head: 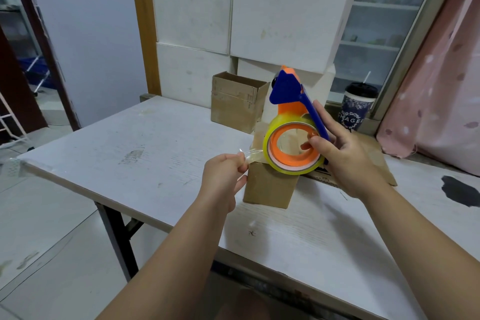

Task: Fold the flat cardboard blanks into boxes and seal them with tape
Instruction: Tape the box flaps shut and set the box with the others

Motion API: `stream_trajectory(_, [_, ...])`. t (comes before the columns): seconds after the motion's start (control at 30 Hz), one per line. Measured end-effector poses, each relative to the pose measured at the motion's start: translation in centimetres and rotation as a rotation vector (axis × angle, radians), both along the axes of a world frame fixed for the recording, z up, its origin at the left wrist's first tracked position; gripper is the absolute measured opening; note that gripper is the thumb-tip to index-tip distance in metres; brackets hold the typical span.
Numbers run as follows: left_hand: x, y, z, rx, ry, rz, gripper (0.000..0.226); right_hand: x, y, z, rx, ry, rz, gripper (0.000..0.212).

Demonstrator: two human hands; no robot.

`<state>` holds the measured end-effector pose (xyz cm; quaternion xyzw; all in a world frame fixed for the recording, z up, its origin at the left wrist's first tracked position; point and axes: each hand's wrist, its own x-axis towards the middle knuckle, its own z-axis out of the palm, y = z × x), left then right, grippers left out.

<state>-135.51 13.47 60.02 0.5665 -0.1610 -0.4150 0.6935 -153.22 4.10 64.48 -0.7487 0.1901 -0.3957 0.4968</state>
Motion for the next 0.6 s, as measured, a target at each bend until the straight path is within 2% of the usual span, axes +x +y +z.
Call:
stream_trajectory(0.1, [-0.3,-0.2,0.2,-0.001,0.022,0.02,0.024,-0.1,-0.3,-0.2,0.144,-0.096,0.1,0.059])
stream_trajectory(0.33, [-0.5,-0.5,0.8,0.031,0.04,0.031,0.023,0.1,-0.8,0.3,0.306,-0.195,0.17,0.057])
stream_trajectory(0.5, [-0.7,-0.6,1.2,0.042,-0.026,0.053,0.022,-0.1,-1.0,0.5,0.325,-0.2,0.203,0.067])
stream_trajectory(0.6, [-1.1,-0.6,0.5,0.015,-0.001,0.094,0.029,-0.4,-0.9,1.0,0.238,-0.116,0.214,0.058])
